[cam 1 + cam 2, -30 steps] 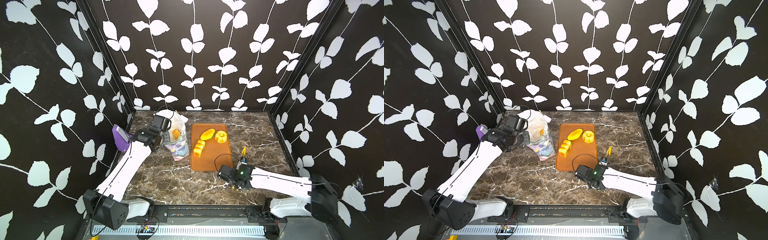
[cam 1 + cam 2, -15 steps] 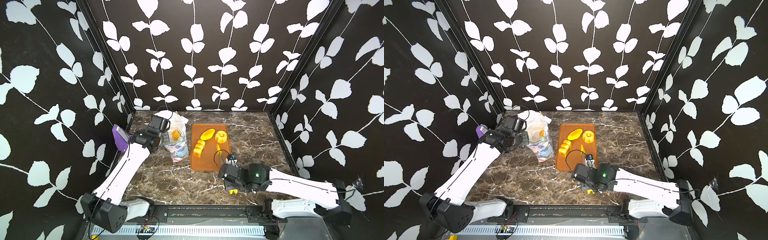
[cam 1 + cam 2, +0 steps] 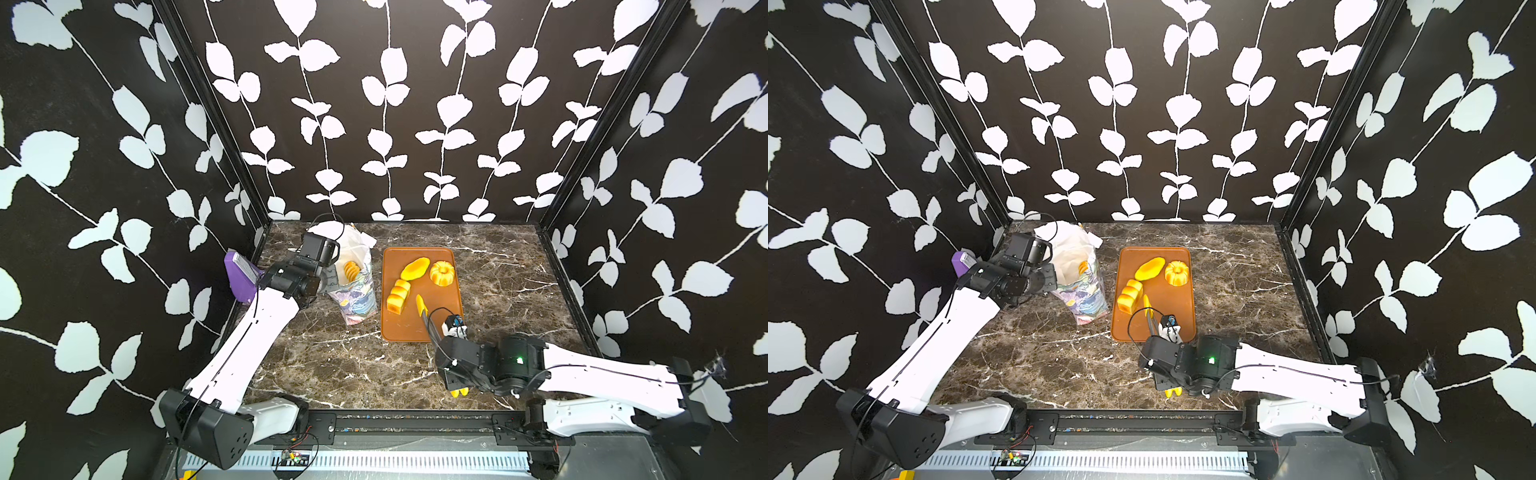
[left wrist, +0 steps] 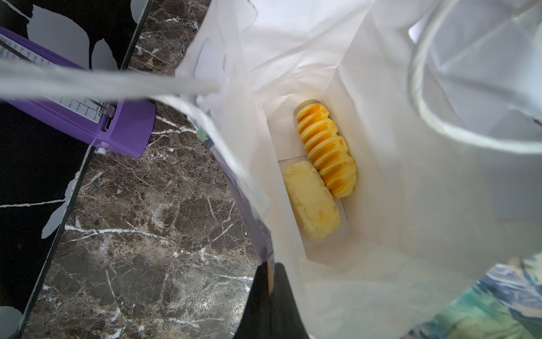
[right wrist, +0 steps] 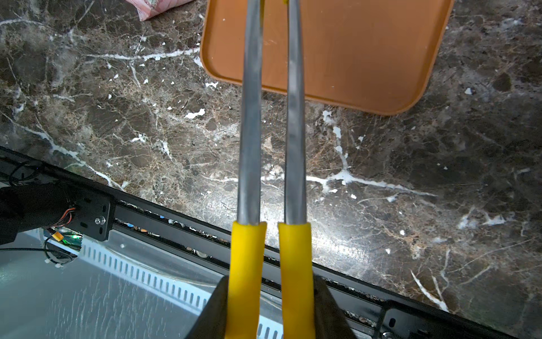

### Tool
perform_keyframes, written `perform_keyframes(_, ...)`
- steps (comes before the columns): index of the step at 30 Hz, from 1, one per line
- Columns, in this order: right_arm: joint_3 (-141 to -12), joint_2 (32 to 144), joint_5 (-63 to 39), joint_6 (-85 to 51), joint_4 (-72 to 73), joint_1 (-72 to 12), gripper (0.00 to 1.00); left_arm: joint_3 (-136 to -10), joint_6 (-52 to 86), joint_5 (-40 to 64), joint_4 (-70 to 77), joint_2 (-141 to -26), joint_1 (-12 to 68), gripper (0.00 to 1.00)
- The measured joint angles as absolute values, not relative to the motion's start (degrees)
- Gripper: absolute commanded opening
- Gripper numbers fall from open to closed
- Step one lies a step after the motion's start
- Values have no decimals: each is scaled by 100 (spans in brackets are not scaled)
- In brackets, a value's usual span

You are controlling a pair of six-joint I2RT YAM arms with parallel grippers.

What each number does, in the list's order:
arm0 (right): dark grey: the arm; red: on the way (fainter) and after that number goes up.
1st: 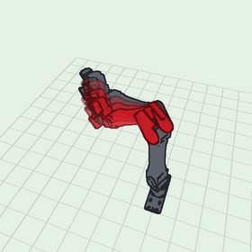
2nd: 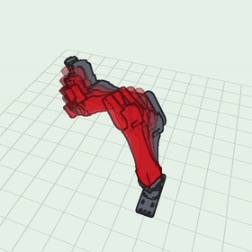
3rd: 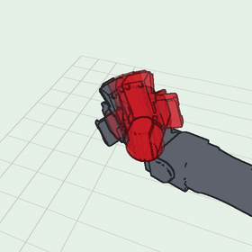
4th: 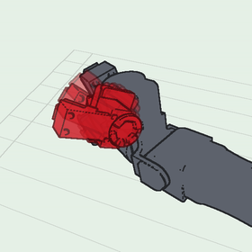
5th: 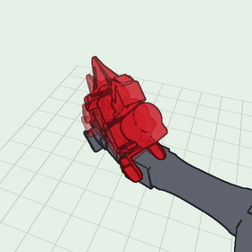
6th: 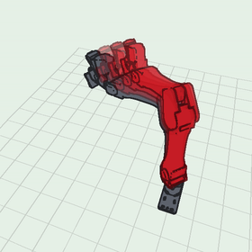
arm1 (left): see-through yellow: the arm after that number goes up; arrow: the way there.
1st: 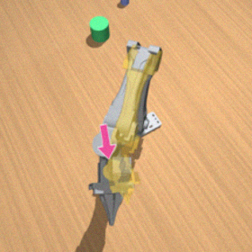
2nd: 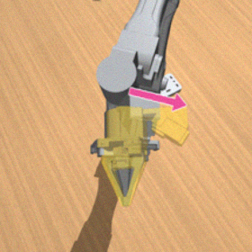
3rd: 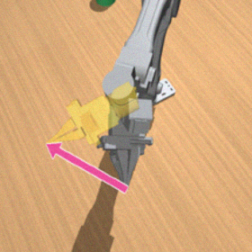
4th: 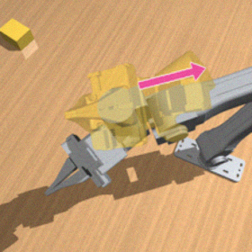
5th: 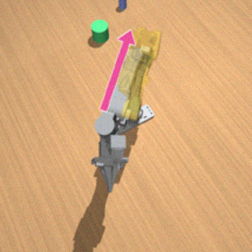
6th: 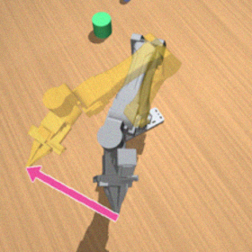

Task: Pack bread into a paper bag
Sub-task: Pick up the fake bread from the plate.

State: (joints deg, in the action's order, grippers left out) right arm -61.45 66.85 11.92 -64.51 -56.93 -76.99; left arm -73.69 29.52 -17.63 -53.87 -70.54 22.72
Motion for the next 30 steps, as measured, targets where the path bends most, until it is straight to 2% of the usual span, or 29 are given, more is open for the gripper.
perform_keyframes(11,-6145,7094,1227,-6490,-5293,-7738,43,-7343,2921,-1782,-5400,-7004,2272,0)
perform_keyframes(25,-6145,7297,1389,-6587,-4993,-7758,46,-7345,2714,-1959,-5561,-6943,2272,0)
perform_keyframes(30,-6160,7502,1450,-6598,-4991,-7758,51,-7345,2692,-1984,-5590,-6938,2272,0)
